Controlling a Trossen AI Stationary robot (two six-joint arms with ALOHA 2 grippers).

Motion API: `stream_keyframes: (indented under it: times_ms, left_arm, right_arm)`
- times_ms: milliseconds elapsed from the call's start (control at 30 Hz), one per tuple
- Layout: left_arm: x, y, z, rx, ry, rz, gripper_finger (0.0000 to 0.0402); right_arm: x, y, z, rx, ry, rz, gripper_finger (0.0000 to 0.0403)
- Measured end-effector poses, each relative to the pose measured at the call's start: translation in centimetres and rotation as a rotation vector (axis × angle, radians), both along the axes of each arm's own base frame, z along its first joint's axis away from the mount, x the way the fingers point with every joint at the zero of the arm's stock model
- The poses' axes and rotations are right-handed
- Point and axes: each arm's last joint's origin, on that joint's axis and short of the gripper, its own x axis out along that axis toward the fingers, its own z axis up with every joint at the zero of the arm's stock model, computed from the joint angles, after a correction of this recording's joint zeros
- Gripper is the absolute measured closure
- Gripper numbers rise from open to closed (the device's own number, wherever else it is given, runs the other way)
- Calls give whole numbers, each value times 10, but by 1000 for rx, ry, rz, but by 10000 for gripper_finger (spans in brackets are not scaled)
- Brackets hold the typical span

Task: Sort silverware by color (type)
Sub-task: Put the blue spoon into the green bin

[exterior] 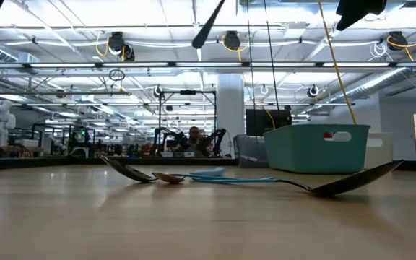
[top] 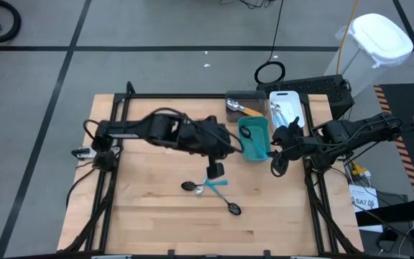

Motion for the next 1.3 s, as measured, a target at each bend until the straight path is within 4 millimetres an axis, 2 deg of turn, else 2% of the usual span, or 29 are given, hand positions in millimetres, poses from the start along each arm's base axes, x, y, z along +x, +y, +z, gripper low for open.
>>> stream_keyframes:
  times_ms: [300,467,667,833,1300]
  left_arm:
    - [0,22,25,-87,-187,-100,401]
    - [2,26,30,-126,-236,-189,401]
    - [4,28,39,-189,-320,-321,401]
    - [6,31,46,-223,-395,-438,401]
    - [1,18,53,-142,-518,-863,401]
  right_arm:
    - [5,2,4,16,-65,6,193]
    - [9,3,6,32,-112,11,193]
    - [13,4,12,54,-191,37,193]
    - [16,8,20,129,-263,124,193]
    - [13,17,44,396,-460,361,192]
